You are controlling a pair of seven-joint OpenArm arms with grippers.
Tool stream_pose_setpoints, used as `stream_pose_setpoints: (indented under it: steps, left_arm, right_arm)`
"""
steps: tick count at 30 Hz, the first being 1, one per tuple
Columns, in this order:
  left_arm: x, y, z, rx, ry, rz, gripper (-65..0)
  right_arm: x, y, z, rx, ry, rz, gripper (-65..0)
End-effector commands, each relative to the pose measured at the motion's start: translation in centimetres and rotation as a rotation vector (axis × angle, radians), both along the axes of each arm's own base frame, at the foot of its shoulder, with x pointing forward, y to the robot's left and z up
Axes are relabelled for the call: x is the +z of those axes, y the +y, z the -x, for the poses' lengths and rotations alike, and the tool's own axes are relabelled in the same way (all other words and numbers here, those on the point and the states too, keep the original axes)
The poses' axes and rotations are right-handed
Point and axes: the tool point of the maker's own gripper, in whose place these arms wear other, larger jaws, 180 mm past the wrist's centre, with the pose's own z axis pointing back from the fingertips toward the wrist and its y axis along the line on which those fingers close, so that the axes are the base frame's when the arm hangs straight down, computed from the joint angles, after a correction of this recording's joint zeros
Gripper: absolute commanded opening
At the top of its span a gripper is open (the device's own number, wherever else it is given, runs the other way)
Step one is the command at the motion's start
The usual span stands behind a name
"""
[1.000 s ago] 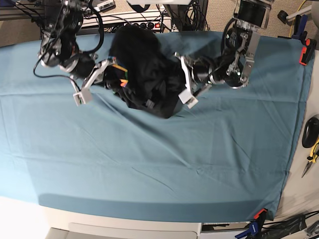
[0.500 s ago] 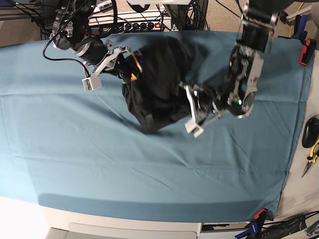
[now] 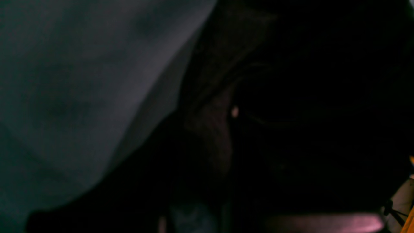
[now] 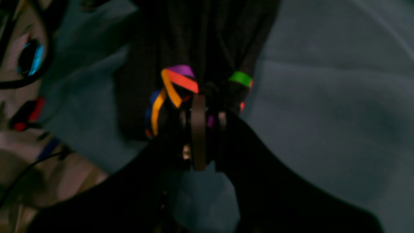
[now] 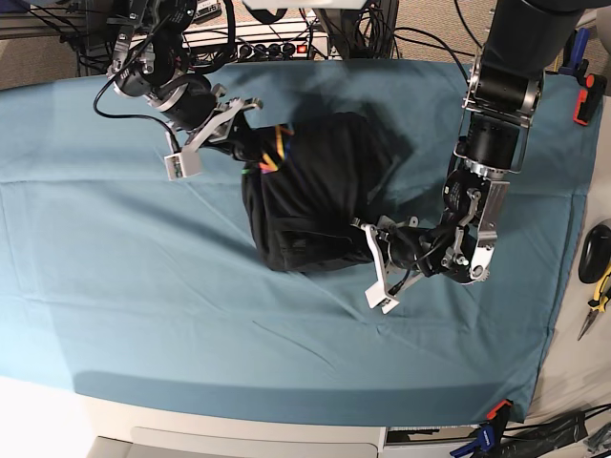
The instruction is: Fold the T-shirt properly
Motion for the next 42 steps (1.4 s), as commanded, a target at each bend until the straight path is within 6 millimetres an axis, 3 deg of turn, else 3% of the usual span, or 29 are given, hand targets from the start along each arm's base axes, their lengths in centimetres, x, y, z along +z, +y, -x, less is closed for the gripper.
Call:
stream_pose_setpoints:
  steps: [1, 9, 16, 20, 22, 25, 27, 31, 37, 42]
  left_arm:
    - [1.6, 0.3, -1.8, 0.027, -0.06, 0.007, -65.0]
    - [0.4, -1.5, 0.5, -0.009, -0.011, 0.063, -65.0]
    - [0.7, -2.7, 0.8, -0.032, -0.011, 0.093, -65.0]
    - [0.7, -2.0, 1.0, -0.064, -0.009, 0.069, -42.3]
    - [0.8, -1.4, 0.8, -0.069, -0.005, 0.046, -37.2]
    - [1.5, -0.3, -0.2, -0.063, -0.026, 0.023, -37.1]
    - [2.2, 0.4, -1.1, -0.058, -0.048, 0.009, -37.1]
    - [4.2, 2.5, -3.2, -0.038, -0.104, -0.03, -37.1]
    - [5.9, 6.0, -4.9, -0.012, -0.139, -0.1, -37.3]
    - [6.5, 8.8, -4.4, 0.001, -0.117, -0.127, -47.8]
  right_arm:
    - [0.7, -0.3, -0.4, -0.011, -0.029, 0.012, -65.0]
    - [0.3, 0.0, 0.0, 0.01, -0.006, 0.018, -65.0]
    - [0.0, 3.9, 0.8, 0.134, 0.014, 0.003, -65.0]
    - [-0.9, 4.0, 1.1, 0.162, 0.035, 0.077, -65.0]
    - [-1.2, 3.3, 1.1, 0.164, 0.041, 0.117, -59.5]
    - [-1.7, 2.0, 1.2, 0.172, 0.048, 0.178, -47.4]
    - [-1.9, 1.2, 1.2, 0.175, 0.05, 0.216, -43.7]
    - [-1.6, -1.4, 0.0, 0.13, 0.028, 0.283, -43.6]
    - [1.0, -7.8, -3.4, -0.066, -0.044, 0.351, -43.6]
    - [2.3, -12.0, -3.1, -0.143, -0.041, 0.358, -43.7]
